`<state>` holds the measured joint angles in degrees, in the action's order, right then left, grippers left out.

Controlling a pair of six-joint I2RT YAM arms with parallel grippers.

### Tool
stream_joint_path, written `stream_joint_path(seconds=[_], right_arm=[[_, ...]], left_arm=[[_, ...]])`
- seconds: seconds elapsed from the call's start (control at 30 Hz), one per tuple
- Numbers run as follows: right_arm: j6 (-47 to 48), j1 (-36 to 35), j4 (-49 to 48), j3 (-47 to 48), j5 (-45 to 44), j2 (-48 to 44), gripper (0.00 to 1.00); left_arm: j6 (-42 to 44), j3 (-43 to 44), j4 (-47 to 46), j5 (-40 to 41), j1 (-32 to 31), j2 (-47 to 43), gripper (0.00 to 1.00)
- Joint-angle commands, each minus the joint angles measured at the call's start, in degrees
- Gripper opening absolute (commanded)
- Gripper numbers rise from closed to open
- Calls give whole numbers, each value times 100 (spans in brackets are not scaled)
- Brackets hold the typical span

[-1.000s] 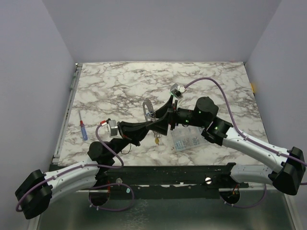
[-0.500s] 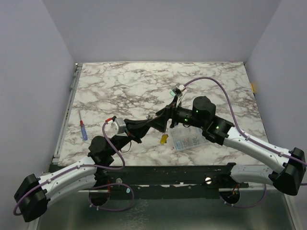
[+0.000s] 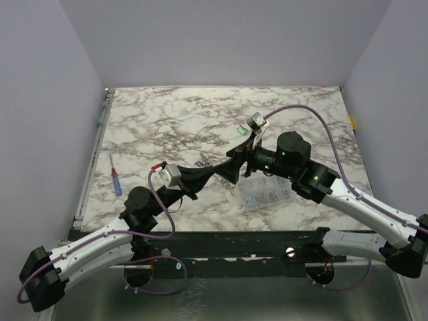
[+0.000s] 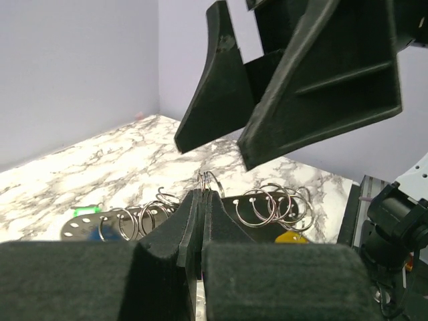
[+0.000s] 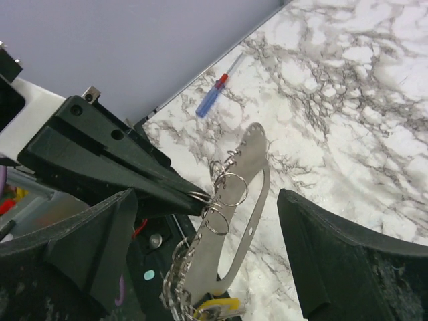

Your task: Put the keys on the keyring

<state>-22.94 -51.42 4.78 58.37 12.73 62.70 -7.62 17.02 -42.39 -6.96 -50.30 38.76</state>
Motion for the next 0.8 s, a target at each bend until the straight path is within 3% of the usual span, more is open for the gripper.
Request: stream_joint_path(seconds=[0.0, 0.17, 0.37, 0.5, 0.57, 0.63, 0.77], right_arm=[[880, -25, 280, 281, 119, -338, 91], [1547, -26, 224, 164, 502, -454, 67], [1792, -24, -105, 99, 819, -374, 53], [1812, -19, -203, 185, 296, -301, 50], [1903, -14, -99, 276, 198, -218, 59], [1893, 15, 88, 439, -32, -77, 61], [1841, 138, 212, 562, -621, 112, 56]], left_arm=[[177, 327, 351, 121, 0, -152, 0], [224, 678, 1127, -56, -7, -232, 0], [293, 870, 1612, -382, -6, -498, 0], [332, 900, 1690, -499, -9, -535, 0], [332, 891, 1689, -512, -6, -551, 0], [332, 875, 1690, -521, -18, -569, 0], [306, 865, 1690, -533, -19, -628, 0]])
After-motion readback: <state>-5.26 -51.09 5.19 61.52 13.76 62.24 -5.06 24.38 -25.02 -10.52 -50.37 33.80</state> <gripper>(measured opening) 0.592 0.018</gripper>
